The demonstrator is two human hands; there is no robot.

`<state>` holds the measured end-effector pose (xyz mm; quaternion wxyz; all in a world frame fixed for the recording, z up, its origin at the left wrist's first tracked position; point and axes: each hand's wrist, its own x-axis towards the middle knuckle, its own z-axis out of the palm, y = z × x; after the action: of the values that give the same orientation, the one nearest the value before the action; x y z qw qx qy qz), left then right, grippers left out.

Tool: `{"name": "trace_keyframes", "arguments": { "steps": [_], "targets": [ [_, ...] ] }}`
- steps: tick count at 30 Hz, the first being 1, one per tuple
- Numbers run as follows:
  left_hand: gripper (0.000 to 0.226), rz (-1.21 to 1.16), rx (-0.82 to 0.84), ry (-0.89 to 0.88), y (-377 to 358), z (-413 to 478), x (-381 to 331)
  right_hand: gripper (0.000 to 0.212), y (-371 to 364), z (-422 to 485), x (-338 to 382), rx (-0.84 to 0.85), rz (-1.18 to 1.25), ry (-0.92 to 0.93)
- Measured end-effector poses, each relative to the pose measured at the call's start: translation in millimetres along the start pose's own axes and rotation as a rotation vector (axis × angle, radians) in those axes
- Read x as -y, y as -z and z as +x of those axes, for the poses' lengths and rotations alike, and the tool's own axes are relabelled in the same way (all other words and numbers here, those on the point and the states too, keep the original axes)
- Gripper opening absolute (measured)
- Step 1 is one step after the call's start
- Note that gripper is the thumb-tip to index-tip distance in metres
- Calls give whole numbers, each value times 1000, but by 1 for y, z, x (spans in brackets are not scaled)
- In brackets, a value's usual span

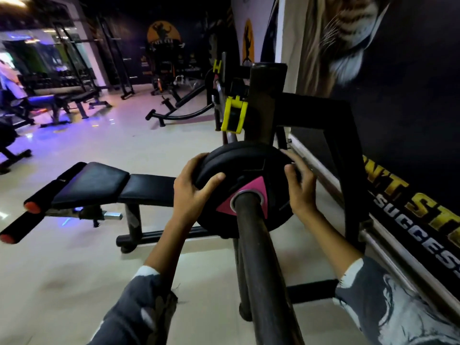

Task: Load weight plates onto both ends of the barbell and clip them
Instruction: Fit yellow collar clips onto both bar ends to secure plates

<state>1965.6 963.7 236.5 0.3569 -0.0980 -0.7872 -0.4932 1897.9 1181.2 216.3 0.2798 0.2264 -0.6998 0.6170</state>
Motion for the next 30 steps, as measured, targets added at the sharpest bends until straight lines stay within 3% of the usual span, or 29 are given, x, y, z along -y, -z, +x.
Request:
{"name": "trace_keyframes", "arguments": {
  "steps": [2, 4, 7, 12, 16, 20, 21, 24, 25, 30],
  "targets": [
    [43, -171, 66, -1, 9, 7, 7, 57, 1, 7, 11, 9, 52, -73],
    [40, -346, 92, 111, 20, 23, 17, 43, 1, 19, 32, 31, 17, -110],
    [21, -341, 172, 216, 34, 63, 42, 37, -11, 37, 72, 91, -168, -141],
    [11, -296, 383, 181, 33, 117, 73, 59, -52, 41, 126, 174, -647, -238],
    [46, -299, 483, 151, 8, 147, 68, 44, -79, 30, 140, 156, -941, -329],
    [36, -415, 551, 142, -22, 168, 50, 44, -90, 26, 136, 121, -1107, -338],
    [44, -431, 555, 143, -29, 175, 51, 43, -89, 27, 136, 119, -1112, -345],
    [96, -457, 547, 183, -53, 192, 67, 41, -90, 26, 136, 137, -1124, -351],
    [102, -459, 554, 196, -52, 191, 65, 40, -90, 25, 136, 138, -1117, -355],
    [91, -573, 461, 252, -33, 180, 45, 38, -92, 25, 140, 128, -1089, -368]
  ]
}}
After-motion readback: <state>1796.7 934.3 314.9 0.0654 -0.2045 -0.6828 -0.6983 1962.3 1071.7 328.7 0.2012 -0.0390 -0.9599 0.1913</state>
